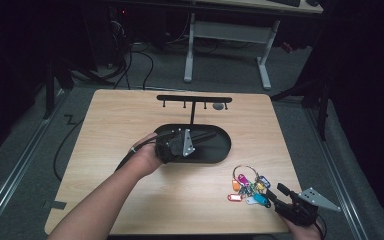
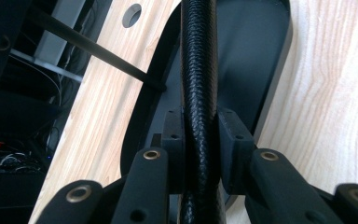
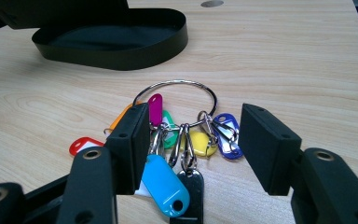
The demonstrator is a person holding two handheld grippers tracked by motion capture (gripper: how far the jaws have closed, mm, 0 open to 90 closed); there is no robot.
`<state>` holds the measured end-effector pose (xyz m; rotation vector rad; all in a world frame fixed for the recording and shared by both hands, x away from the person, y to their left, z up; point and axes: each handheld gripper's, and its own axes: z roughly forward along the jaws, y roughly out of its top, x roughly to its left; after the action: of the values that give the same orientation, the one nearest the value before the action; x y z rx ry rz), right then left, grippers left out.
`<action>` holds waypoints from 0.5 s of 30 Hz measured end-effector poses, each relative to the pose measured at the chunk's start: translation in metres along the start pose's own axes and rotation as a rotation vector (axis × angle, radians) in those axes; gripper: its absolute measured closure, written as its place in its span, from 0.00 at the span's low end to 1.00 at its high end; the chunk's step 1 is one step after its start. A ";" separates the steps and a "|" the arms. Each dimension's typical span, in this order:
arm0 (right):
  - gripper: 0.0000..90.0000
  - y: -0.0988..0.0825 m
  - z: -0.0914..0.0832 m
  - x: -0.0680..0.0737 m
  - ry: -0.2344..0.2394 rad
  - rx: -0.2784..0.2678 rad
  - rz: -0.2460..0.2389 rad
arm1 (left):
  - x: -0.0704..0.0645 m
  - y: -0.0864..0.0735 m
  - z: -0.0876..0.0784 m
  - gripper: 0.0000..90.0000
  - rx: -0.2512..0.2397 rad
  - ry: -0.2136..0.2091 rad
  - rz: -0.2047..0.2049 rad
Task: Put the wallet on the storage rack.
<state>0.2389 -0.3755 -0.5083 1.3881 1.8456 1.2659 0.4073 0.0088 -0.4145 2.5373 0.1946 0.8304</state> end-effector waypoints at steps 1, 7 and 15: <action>0.49 0.000 0.000 0.000 0.000 0.000 0.000 | 0.001 0.000 0.002 0.84 -0.001 0.003 -0.005; 0.49 0.001 0.002 0.000 0.004 0.000 0.003 | 0.006 0.000 0.010 0.84 0.001 0.018 -0.007; 0.49 0.001 0.003 0.002 0.009 0.005 -0.003 | 0.010 -0.001 0.020 0.84 0.019 0.028 0.037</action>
<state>0.2414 -0.3721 -0.5084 1.3840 1.8570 1.2696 0.4266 0.0046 -0.4238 2.5552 0.1664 0.8825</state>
